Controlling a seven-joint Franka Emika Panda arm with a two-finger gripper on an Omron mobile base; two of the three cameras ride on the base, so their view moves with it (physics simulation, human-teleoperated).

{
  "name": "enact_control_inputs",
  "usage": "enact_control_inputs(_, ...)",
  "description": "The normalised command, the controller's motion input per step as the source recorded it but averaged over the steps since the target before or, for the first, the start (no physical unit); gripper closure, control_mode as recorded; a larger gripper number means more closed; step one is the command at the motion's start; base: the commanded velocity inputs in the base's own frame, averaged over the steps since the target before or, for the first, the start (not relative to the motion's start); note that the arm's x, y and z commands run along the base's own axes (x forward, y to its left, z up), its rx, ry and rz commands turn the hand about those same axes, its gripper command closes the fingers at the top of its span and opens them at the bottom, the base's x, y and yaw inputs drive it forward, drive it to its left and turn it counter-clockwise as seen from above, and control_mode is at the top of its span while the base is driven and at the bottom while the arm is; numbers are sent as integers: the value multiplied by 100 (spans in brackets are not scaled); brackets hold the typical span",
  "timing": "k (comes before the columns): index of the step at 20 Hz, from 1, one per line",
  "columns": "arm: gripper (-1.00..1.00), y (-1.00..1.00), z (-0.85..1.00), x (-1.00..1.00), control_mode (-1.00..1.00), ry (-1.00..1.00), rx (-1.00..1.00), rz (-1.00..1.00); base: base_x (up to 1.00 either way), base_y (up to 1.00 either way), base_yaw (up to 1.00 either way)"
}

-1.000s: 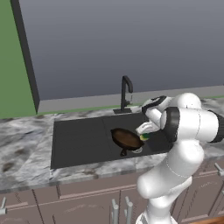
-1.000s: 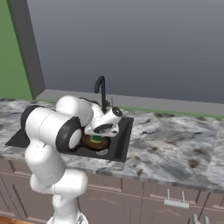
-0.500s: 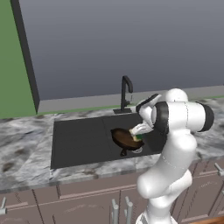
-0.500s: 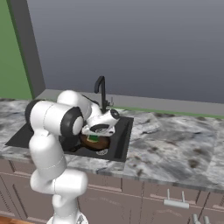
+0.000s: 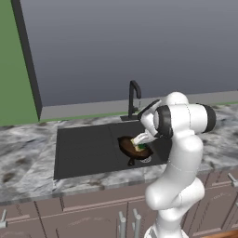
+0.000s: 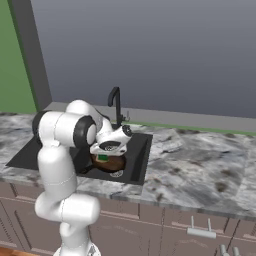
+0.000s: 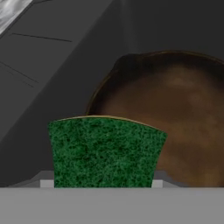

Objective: Pick the pan and sponge and place them into the sink. Then turn on the water.

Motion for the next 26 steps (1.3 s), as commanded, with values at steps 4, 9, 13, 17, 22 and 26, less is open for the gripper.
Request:
enact_control_inputs(4, 100, 17, -28, 7, -100, -1, 5, 4, 0, 0, 0)
enact_control_inputs(9, 100, 9, -25, 12, -100, -2, 5, 4, 0, 0, 0)
enact_control_inputs(13, 100, 8, -23, 17, -100, -2, 4, 3, 0, 0, 0)
enact_control_inputs(17, 100, 9, -23, 21, -100, -1, 3, 3, 0, 0, 0)
enact_control_inputs(22, 100, 15, -26, 20, -100, -1, 3, 3, 0, 0, 0)
enact_control_inputs(26, 100, 23, -34, 13, -100, -2, 2, 3, 0, 0, 0)
